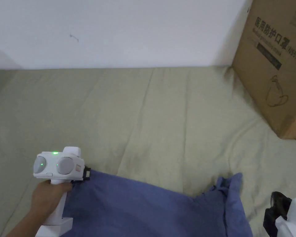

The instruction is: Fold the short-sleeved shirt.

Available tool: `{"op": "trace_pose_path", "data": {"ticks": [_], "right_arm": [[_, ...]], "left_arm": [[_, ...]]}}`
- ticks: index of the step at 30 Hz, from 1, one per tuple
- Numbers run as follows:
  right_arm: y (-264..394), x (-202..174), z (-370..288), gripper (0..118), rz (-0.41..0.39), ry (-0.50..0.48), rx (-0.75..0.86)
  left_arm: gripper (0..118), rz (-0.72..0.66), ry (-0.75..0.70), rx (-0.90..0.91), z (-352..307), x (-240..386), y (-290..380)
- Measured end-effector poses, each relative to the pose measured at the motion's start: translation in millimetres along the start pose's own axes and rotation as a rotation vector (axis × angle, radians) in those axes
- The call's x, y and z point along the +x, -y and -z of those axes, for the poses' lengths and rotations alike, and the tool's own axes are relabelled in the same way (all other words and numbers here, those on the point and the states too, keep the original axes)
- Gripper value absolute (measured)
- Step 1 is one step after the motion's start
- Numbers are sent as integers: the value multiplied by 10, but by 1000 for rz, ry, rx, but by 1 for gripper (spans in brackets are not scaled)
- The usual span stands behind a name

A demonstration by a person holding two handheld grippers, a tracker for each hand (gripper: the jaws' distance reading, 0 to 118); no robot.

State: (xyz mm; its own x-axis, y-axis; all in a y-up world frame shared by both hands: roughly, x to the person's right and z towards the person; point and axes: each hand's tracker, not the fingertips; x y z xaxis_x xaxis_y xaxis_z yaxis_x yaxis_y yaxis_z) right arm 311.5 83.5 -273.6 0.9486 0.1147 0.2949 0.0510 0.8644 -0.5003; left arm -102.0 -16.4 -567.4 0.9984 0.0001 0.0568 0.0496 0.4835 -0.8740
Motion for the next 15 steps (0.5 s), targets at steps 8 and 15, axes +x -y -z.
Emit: {"op": "trace_pose_path", "data": {"ticks": [8, 15], "right_arm": [[125, -23, 760, 105, 52, -93, -273], [323, -315, 1172, 86, 4, -128, -441]], "left_arm": [[1, -74, 94, 159, -485, -199, 50], [1, -81, 141, 218, -1031, -278, 141]]}}
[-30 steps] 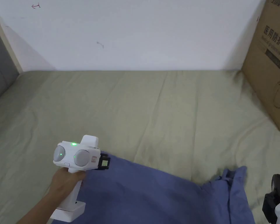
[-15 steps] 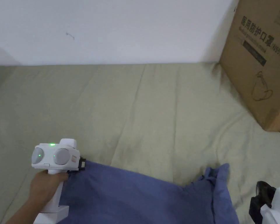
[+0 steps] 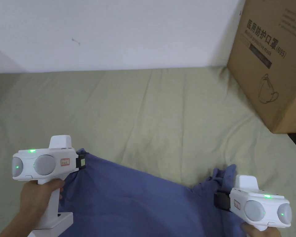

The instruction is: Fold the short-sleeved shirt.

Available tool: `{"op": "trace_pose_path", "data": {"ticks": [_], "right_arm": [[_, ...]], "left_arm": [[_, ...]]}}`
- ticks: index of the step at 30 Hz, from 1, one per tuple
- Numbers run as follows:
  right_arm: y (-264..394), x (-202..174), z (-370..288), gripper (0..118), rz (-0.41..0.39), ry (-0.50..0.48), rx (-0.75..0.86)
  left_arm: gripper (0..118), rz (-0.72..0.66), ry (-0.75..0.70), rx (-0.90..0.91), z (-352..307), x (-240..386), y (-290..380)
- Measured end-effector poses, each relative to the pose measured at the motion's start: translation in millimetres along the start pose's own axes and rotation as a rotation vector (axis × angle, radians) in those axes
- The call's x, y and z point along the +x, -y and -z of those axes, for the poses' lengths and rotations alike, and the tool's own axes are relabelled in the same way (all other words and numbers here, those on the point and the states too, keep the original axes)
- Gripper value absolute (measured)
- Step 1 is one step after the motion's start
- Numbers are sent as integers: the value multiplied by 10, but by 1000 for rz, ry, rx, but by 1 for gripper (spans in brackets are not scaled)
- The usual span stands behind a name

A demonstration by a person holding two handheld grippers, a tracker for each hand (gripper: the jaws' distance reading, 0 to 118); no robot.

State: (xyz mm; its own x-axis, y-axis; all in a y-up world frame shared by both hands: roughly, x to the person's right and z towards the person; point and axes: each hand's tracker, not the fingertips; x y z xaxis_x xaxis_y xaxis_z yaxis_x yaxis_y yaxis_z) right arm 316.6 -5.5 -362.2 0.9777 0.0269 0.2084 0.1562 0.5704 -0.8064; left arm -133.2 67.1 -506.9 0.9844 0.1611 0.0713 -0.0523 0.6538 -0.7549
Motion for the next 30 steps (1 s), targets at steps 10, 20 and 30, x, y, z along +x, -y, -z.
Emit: {"op": "trace_pose_path", "data": {"ticks": [10, 20, 30], "right_arm": [[128, 75, -546, 1, 16, -45, 90], [-228, 546, -1477, 0, -6, -76, 383], [-1140, 313, -2606, 0, -37, -171, 678]], "left_arm": [[1, -13, -25, 21, -427, -94, 101], [1, -89, -20, 131, -1088, -266, 87], [1, -118, -67, 385, -2128, -543, -710]]}}
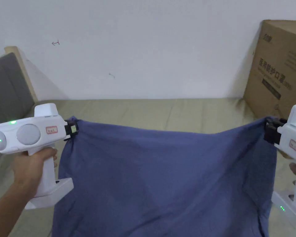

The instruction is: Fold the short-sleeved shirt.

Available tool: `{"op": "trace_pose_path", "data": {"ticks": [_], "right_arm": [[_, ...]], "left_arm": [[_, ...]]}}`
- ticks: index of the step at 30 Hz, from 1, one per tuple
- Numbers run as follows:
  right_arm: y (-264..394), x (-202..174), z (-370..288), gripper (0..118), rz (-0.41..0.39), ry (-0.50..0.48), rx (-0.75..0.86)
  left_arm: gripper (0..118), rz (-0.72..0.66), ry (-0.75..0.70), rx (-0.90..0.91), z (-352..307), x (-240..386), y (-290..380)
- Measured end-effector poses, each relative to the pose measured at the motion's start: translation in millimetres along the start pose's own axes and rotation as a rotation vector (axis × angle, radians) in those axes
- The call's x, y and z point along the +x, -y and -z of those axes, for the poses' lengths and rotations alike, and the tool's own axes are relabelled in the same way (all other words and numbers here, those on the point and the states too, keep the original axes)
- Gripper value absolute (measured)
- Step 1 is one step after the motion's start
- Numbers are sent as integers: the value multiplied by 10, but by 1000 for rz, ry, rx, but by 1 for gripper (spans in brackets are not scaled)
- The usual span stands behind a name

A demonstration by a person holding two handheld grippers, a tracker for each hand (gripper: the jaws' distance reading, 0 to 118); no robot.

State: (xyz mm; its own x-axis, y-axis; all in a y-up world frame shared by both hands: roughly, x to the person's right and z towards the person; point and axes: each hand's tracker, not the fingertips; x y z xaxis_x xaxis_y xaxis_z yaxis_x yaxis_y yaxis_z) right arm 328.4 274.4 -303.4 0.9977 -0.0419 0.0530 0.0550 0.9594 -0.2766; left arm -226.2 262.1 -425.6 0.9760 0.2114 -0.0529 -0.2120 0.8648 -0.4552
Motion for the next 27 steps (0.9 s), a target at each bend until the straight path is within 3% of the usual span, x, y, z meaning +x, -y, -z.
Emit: {"op": "trace_pose_path", "data": {"ticks": [10, 18, 23, 27], "right_arm": [[-1273, -354, 176, 0, -59, -24, 224], [-2059, -392, 424, 0, -64, -42, 366], [-2213, -347, 622, 0, -67, -49, 393], [-2009, -302, 884, 0, -87, -26, 364]], "left_arm": [[1, 48, -58, 208, -553, 173, -1326], [1, 67, -89, 313, -358, 298, -2096], [1, 59, -92, 341, -184, 421, -2212], [1, 150, -141, 333, 151, 511, -2057]]}}
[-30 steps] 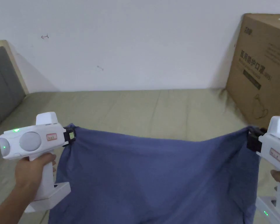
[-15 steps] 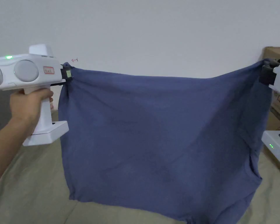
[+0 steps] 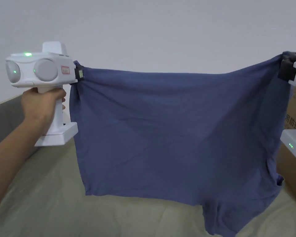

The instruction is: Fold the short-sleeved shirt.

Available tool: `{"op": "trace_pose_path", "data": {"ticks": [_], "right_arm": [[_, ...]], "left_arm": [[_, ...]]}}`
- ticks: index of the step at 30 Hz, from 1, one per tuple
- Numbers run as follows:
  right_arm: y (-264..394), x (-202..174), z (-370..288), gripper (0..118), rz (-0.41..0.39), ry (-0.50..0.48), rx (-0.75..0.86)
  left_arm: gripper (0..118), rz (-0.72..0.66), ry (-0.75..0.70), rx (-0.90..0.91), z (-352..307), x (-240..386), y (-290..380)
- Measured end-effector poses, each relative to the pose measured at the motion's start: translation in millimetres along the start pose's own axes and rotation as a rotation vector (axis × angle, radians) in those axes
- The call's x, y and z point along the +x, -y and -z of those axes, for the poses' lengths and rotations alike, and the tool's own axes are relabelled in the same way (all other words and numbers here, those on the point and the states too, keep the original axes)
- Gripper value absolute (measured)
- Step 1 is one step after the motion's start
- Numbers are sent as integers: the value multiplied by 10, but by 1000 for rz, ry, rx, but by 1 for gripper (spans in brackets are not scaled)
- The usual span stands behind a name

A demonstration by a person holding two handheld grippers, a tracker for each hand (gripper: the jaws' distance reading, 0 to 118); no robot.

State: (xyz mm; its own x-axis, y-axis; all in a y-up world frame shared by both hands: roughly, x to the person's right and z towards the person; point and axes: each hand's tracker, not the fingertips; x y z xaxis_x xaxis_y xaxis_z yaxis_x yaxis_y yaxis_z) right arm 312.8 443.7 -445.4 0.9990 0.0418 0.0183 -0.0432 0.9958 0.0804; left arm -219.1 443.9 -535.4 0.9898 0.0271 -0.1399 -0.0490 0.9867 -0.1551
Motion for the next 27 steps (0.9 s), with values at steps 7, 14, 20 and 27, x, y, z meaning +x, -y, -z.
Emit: {"op": "trace_pose_path", "data": {"ticks": [7, 14, 20, 27], "right_arm": [[820, -38, 141, 0, 7, 46, -101], [1601, -43, -44, 0, 10, 44, -242], [2138, -82, -454, 0, 38, 15, -347], [2518, -165, -1303, 0, 82, -49, -419]], "left_arm": [[1, 84, -15, -60, 225, 301, 759], [1, 150, 4, -173, 232, 318, 1632], [1, 131, 20, -279, -51, 140, 2320], [1, 98, 39, -376, -687, -227, 3021]]}}
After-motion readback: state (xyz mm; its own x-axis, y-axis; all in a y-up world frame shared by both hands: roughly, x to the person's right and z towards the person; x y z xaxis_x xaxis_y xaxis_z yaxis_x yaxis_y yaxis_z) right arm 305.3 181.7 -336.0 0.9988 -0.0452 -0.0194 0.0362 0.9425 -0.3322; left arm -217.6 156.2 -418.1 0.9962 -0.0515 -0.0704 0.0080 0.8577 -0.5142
